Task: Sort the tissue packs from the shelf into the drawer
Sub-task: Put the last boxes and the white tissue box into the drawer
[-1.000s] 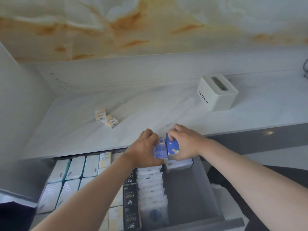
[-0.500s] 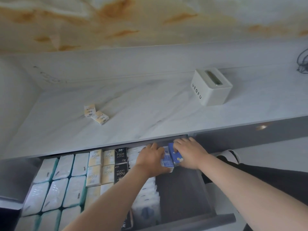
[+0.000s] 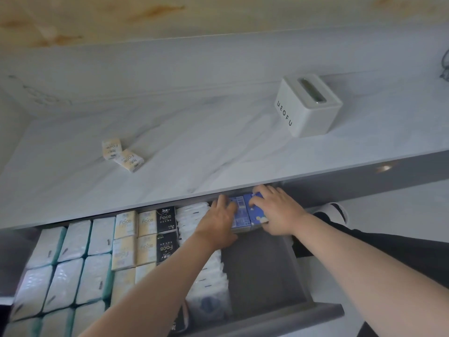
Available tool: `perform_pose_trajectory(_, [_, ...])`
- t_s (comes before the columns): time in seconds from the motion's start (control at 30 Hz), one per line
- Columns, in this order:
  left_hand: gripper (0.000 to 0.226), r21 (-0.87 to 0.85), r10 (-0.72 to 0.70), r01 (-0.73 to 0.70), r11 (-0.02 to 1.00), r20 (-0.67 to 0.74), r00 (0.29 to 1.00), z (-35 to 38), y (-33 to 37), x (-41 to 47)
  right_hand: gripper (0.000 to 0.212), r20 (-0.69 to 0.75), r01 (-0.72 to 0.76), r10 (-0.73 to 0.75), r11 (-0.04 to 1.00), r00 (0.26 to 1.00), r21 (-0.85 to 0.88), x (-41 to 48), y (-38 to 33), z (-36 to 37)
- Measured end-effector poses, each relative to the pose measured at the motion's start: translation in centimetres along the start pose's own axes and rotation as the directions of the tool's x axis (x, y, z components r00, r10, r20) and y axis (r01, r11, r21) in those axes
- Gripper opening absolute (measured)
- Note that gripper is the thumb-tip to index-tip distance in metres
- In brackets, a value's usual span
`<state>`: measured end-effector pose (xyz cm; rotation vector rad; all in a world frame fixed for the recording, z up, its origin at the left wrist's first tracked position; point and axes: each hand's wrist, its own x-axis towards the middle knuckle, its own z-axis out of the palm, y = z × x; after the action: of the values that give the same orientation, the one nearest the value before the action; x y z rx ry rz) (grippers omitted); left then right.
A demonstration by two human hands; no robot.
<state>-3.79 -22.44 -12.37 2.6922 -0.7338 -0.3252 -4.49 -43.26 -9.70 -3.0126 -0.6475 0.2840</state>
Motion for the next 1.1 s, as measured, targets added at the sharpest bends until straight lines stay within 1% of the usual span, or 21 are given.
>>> perform_pose_trajectory(0.1, [0.045,-0.024,0.009,-0.010,1.000,-0.039,0.999,-0.4,-0.5,-0.1,0.046,-0.033,0.023,-0.024,0.999,0.999,-0.048,-0.4,0.1,0.2])
perform_pose_trajectory(0.17, [0.042,0.035,0.003,-0.002,0.999,-0.032,0.999,-0.5,-0.5,0.0,0.043,-0.036,0.028,-0.030,0.998,0.999,-0.061,-0.5,-0.2,0.6])
perform_pose_trajectory(0.27, [0.042,0.030,-0.022,0.022,0.999,-0.007,1.000,-0.3,-0.2,0.1,0.049,0.010,-0.003,0.003,1.000,1.000,-0.006,-0.7,-0.3,0.5])
perform_pose_trajectory(0.33, [0.048,-0.024,-0.046,0.046,0.999,0.025,0.999,-0.6,-0.1,0.2,0.055,0.051,-0.012,0.011,1.000,0.999,0.015,-0.8,-0.3,0.0])
perform_pose_trajectory(0.43, [0.057,-0.122,-0.086,0.101,0.987,0.117,0.989,-1.7,-0.3,0.2,0.057,0.132,-0.032,0.032,0.999,0.991,0.000,-1.0,-0.7,-0.8])
perform_pose_trajectory(0.53, [0.060,-0.088,-0.080,0.099,0.991,0.198,0.977,-3.3,-0.5,-0.1,0.054,0.186,-0.073,0.078,0.997,0.979,-0.034,-0.7,-1.6,-1.8])
perform_pose_trajectory(0.6, [0.056,-0.083,-0.086,0.105,0.991,0.204,0.975,-4.5,-0.5,-0.2,0.044,0.150,-0.072,0.077,0.997,0.986,-0.038,-0.1,-2.3,-2.6])
perform_pose_trajectory(0.67, [0.048,-0.149,-0.090,0.115,0.982,0.164,0.982,-5.8,-0.5,-0.4,0.033,0.070,-0.091,0.088,0.995,0.994,0.049,0.7,-3.3,-3.6])
perform_pose_trajectory(0.77, [0.032,-0.246,-0.102,0.113,0.963,0.058,0.993,-8.5,-1.4,-1.3,0.030,-0.037,-0.100,0.110,0.974,0.993,0.205,2.3,-5.6,-5.4])
perform_pose_trajectory(0.83, [0.030,-0.217,-0.142,0.135,0.967,-0.018,0.990,-11.0,-2.6,-2.1,0.031,-0.083,-0.078,0.105,0.956,0.991,0.281,3.7,-7.7,-7.0])
perform_pose_trajectory(0.93, [0.032,-0.117,-0.196,0.181,0.977,-0.129,0.972,-14.4,-5.9,-3.5,0.029,-0.146,-0.046,0.116,0.910,0.982,0.412,6.0,-11.0,-8.9])
perform_pose_trajectory(1.03, [0.029,-0.062,-0.242,0.234,0.970,-0.218,0.946,-16.9,-10.1,-5.3,0.029,-0.155,-0.037,0.123,0.885,0.980,0.463,9.2,-14.1,-10.0])
perform_pose_trajectory(1.1, [0.030,-0.036,-0.244,0.244,0.969,-0.279,0.929,-18.2,-13.1,-6.4,0.032,-0.139,-0.027,0.102,0.889,0.985,0.457,11.6,-16.0,-10.4])
